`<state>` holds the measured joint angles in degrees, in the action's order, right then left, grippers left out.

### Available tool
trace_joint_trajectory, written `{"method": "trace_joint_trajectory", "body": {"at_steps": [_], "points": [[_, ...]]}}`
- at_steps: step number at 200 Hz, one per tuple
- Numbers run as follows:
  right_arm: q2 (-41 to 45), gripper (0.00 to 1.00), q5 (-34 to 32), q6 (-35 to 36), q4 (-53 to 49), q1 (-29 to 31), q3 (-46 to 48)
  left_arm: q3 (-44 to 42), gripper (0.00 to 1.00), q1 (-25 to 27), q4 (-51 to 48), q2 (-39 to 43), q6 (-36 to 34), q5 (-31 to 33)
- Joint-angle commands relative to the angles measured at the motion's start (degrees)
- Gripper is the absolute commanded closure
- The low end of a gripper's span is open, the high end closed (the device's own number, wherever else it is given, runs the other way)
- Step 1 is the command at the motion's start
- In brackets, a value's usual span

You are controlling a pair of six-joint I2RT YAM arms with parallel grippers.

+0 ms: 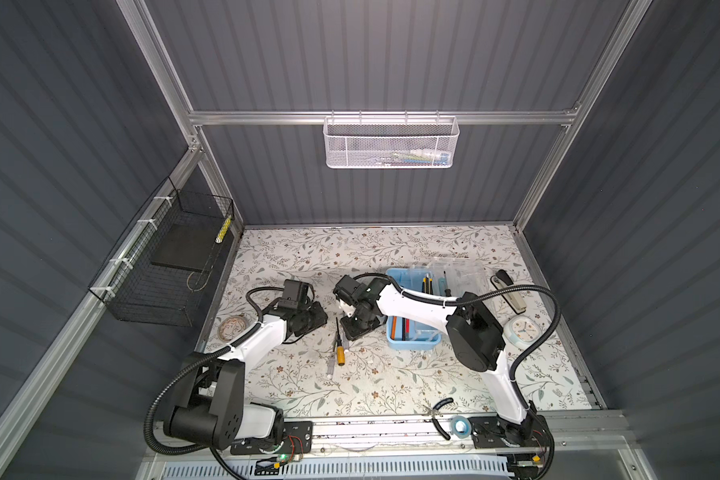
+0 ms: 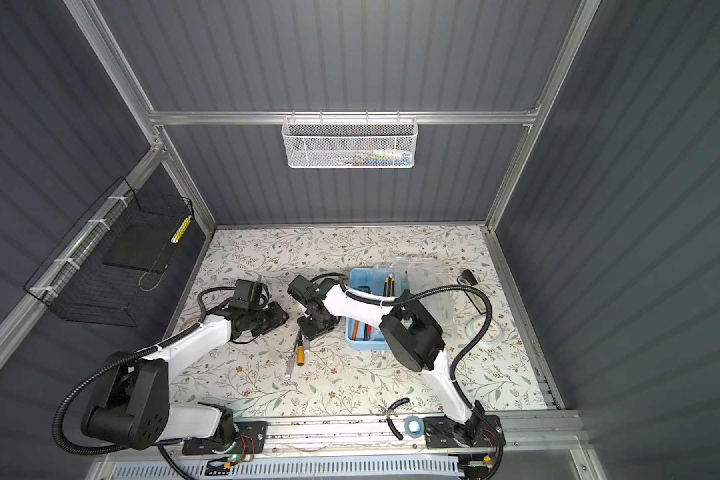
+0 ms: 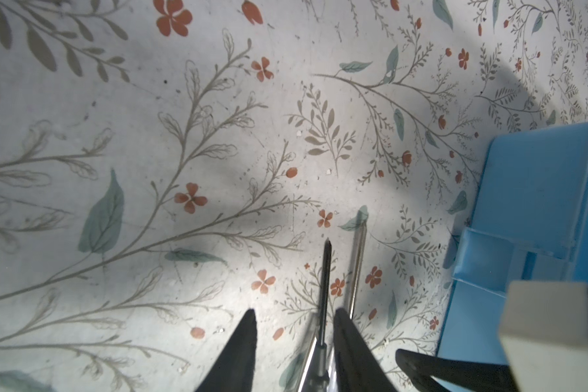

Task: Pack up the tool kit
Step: 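Lower the right gripper onto the clear-handled screwdriver and close it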

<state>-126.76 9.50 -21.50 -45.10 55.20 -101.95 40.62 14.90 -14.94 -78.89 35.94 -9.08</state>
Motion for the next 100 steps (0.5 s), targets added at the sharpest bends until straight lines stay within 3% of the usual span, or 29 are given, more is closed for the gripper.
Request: {"method": "trace_joint_trajectory", "body": {"at_steps": [1, 100], "points": [[-1.3, 0.59, 1.2, 1.1, -1.7, 0.2, -2.0, -0.2, 0.61, -0.3, 0.1, -0.5, -1.2, -0.7], [-4.5, 0.59, 1.9, 2.0, -3.2, 0.3, -5.2, 0.0, 0.61, -0.3, -0.2, -0.7, -2.0, 0.0]]}}
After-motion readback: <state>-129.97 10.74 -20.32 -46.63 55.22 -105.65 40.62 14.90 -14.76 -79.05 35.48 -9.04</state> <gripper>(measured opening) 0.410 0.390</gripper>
